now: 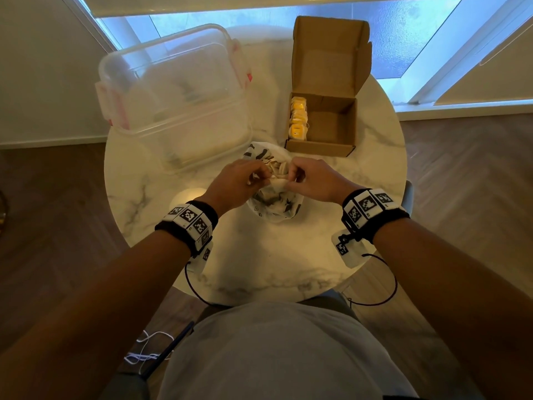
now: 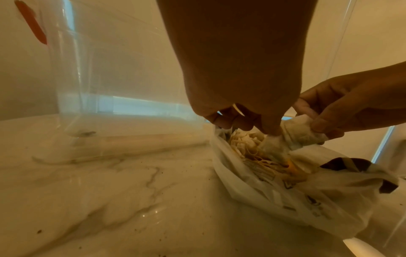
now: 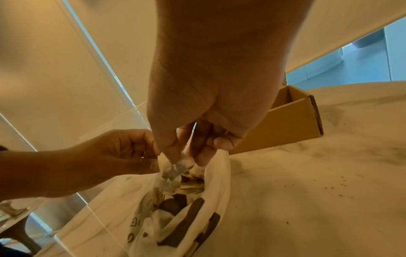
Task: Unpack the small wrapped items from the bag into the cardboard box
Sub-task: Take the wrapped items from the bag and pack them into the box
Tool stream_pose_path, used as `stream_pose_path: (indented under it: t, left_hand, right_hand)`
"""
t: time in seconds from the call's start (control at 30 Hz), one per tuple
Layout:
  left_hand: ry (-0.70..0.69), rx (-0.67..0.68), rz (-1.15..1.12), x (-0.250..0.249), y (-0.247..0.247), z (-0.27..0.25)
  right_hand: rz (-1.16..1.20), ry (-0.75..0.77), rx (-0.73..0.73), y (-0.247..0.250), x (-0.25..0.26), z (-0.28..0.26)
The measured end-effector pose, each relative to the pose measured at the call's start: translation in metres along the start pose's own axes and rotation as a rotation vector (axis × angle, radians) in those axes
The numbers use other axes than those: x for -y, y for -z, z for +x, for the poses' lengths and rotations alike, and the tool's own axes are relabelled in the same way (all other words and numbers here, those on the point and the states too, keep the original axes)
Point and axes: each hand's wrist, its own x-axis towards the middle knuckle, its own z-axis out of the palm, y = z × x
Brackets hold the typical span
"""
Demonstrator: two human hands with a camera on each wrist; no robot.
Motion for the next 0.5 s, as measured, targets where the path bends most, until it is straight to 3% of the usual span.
stream_pose_path:
  t: [0.3, 0.5]
  left_hand:
    - [-0.056, 0.021, 0.053, -0.009, -0.007, 0.004]
    - [-0.133, -0.069, 0.013, -0.017, -0.005, 0.010]
  right_hand:
    - [0.167, -0.027, -0.081, 0.006, 0.011, -0.001]
    - [0.280, 0.035, -0.107, 0.014, 0.021, -0.002]
